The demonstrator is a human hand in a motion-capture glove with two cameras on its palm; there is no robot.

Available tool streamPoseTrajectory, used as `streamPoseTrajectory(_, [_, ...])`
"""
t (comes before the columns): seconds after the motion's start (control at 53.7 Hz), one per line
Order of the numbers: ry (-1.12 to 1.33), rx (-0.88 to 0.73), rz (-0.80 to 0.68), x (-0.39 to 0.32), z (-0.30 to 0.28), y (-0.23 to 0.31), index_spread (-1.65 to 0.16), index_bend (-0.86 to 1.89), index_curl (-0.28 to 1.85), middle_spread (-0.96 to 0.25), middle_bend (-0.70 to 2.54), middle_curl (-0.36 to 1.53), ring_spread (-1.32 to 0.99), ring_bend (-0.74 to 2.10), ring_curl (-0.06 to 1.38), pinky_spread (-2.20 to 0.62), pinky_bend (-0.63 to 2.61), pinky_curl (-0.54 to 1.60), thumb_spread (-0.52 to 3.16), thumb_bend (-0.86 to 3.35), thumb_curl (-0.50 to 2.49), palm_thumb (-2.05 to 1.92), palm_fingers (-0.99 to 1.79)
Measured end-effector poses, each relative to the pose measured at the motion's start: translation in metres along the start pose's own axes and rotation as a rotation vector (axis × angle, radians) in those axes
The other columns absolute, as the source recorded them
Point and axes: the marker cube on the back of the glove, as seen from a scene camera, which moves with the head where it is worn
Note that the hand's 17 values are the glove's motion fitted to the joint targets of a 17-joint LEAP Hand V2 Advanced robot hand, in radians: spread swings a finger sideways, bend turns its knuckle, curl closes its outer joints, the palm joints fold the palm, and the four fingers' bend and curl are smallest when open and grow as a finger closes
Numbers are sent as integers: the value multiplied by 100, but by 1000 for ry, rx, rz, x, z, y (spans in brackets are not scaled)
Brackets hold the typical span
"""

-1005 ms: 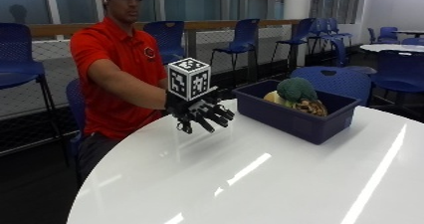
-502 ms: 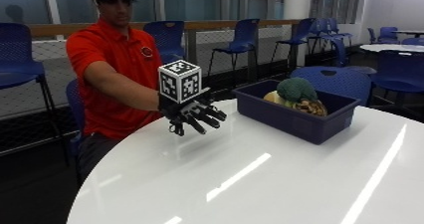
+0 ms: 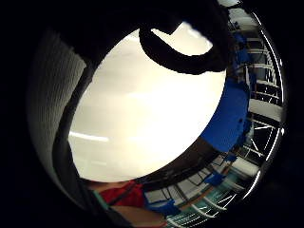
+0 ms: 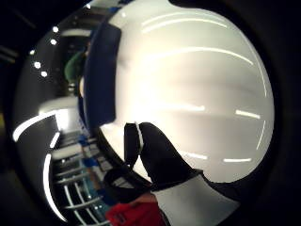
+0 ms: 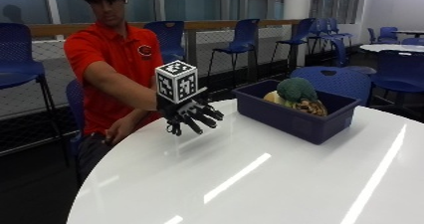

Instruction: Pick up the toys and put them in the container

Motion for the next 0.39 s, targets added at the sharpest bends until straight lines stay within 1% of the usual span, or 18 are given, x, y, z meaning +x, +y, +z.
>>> streamPoseTrajectory(0.112, [21,-8,9,-4,6,4,-35,14,25,-5,14,23,1,17,22,11,77,32,108,-5,22,-6,-18])
streamPoseTrajectory(0.391, [31,6,-25,-8,3,6,-35,14,24,-5,14,23,1,17,23,11,77,33,109,-5,22,-6,-18])
